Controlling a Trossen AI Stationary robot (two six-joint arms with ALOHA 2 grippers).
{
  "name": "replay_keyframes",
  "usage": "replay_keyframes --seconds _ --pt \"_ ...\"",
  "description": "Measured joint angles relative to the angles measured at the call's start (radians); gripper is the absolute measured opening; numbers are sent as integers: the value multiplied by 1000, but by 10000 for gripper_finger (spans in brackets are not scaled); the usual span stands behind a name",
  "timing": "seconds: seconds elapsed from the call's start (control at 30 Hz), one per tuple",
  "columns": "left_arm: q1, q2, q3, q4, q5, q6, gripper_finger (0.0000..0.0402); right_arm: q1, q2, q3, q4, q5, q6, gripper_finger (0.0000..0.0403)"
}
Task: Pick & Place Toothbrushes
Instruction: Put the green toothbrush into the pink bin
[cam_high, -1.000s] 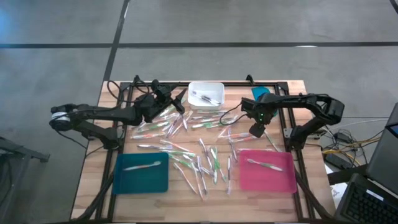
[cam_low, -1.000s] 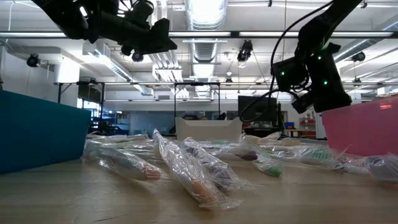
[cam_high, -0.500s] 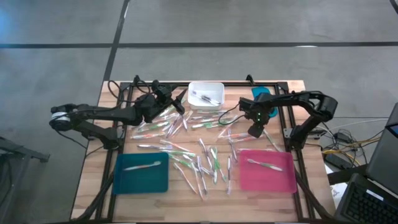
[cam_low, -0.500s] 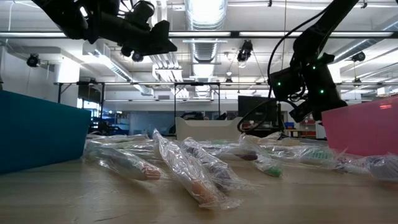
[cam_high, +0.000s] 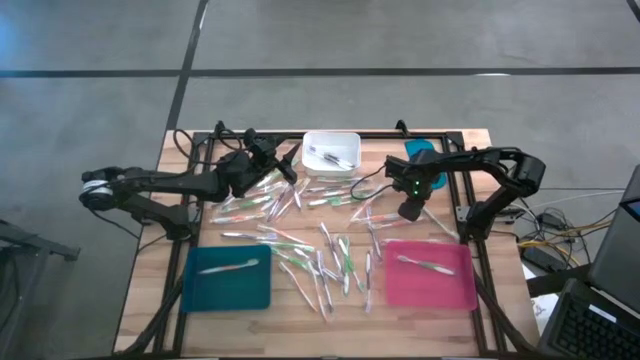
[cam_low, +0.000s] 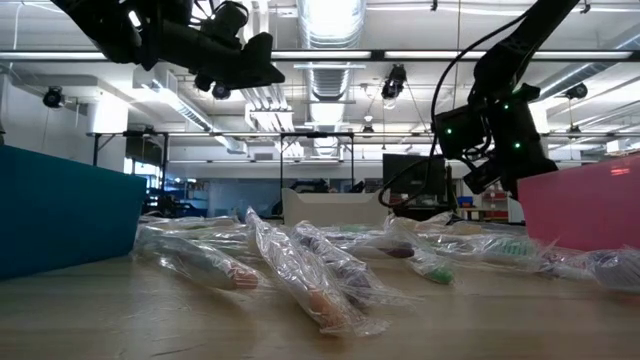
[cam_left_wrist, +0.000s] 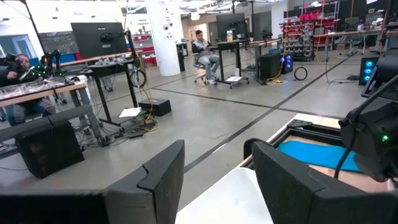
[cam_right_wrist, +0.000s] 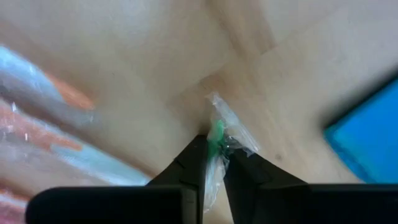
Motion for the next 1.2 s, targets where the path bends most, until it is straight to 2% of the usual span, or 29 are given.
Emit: replay_keyframes --seconds 0.13,0.6,0.93,1.2 --pt "0 0 0 0 0 -1 195 -1 -5 1 -4 0 -5 19" --pt "0 0 0 0 0 -1 195 0 -23 1 -13 -1 -43 20" --pt "0 0 0 2 0 -2 195 0 -153 8 55 5 -46 19" --pt "0 0 0 3 0 -10 195 0 -250 81 95 9 -51 19"
